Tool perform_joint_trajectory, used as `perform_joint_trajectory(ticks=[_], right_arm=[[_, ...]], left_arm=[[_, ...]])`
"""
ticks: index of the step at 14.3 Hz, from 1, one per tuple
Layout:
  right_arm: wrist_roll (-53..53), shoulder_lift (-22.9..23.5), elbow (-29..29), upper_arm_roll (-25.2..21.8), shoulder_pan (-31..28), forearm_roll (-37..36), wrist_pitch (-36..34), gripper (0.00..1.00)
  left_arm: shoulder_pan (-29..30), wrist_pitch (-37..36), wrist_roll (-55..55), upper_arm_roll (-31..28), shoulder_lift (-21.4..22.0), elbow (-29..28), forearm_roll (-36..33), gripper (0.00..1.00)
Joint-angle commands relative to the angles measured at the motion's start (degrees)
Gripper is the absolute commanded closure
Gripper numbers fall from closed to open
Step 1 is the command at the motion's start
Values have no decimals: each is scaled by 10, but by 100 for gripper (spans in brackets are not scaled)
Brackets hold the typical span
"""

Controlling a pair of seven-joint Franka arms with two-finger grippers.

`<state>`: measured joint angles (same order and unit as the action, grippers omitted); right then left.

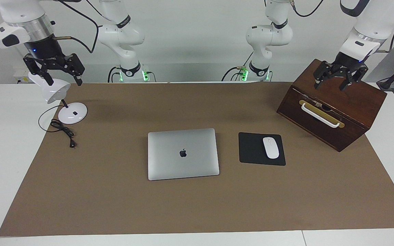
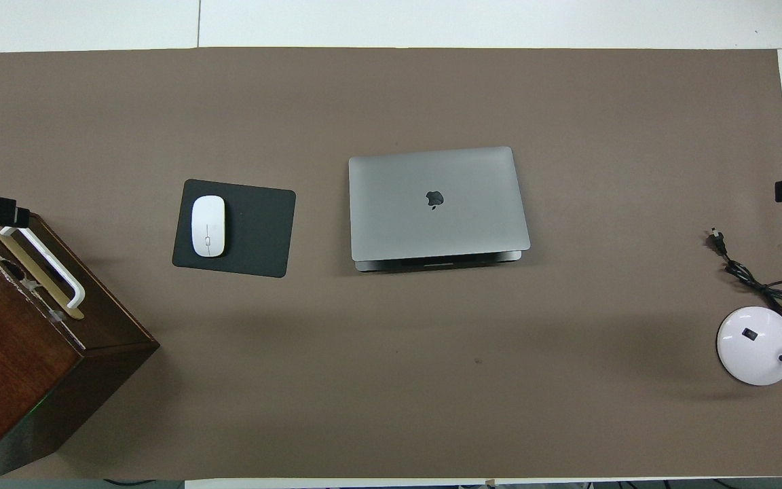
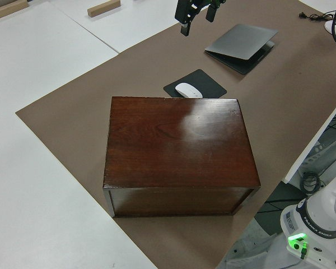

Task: Close laptop with both arms

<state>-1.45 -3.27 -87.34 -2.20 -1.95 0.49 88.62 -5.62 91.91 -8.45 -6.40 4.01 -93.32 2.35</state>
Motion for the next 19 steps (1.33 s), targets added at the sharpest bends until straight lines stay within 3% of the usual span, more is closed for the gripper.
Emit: perform_joint_trajectory(ticks=[1,4,13,19], right_arm=[[12,-15,-10,13,-16,3,-13,0],[17,-15,-16,13,-14,3,-6,0],[41,-39,-123,17,-10,2,91,0],[44,-40,-126,17,-10,2,89,0]], left_arm=[[-22,-13,12,-16,3,2,-15,0],[-21,-11,11,-19,6,2,-21,0],[-16,-20,31,-21,-3,-2,-28,0],[-15,-24,31,-20,-1,-3,-27,0]])
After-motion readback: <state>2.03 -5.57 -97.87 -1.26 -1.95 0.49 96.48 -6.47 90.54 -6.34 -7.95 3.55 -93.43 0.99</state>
